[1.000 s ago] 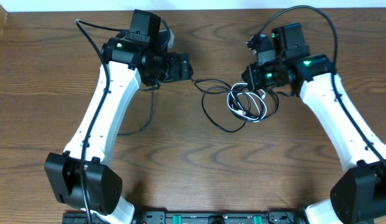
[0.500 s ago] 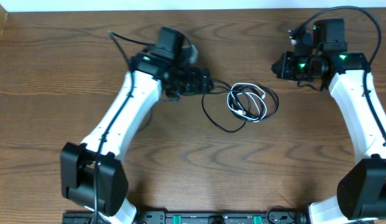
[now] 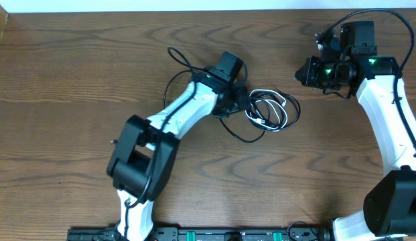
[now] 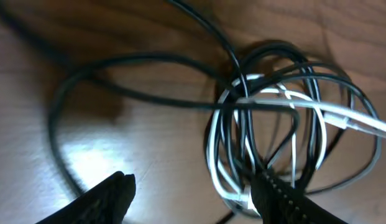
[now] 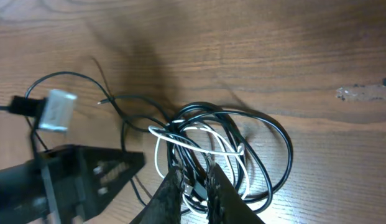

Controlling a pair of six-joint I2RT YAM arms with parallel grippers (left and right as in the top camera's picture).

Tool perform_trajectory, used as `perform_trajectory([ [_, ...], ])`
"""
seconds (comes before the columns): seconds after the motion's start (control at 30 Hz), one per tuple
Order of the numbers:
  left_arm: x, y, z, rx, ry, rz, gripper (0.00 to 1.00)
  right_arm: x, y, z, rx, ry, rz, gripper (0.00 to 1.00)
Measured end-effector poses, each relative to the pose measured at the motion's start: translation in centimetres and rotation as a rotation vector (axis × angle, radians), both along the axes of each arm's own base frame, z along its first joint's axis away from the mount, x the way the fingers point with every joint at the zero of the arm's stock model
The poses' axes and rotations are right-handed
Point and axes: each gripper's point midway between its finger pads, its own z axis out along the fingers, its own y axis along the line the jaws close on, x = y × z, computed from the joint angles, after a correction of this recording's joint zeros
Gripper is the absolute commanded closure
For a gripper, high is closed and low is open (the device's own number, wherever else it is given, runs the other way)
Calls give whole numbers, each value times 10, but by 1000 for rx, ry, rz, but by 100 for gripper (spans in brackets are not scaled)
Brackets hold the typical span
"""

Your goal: Untangle cables

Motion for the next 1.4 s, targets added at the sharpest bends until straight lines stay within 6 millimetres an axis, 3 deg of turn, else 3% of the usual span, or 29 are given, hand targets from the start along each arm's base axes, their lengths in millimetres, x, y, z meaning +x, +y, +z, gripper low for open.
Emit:
perform_trajectory([
  [0.23, -12, -23, -20, 15, -3, -67, 53, -1, -3, -2, -19, 9, -9, 88],
  [0.57, -13, -22, -28, 33, -3, -86, 64, -1, -4, -3, -23, 10, -11, 88],
  [0.7, -10, -19, -29, 55, -20, -83, 81, -1, -4, -3, -23, 10, -11, 87],
  [0.73, -10, -18, -29, 59, -22, -78, 92, -2, -4, -3, -23, 11, -11, 87],
  [1.07, -5, -9, -24, 123, -102, -191, 93, -2, -4, -3, -24, 12, -12, 85],
  [1.17, -4, 1, 12, 125, -158, -213, 93, -2, -4, -3, -23, 12, -11, 84],
  [1.23, -3, 7, 73, 84, -267, -206, 92, -2, -4, -3, -23, 11, -11, 84],
  [1.4, -19, 18, 179, -12, -471, -195, 92, -1, -3, -2, -23, 6, -2, 83],
])
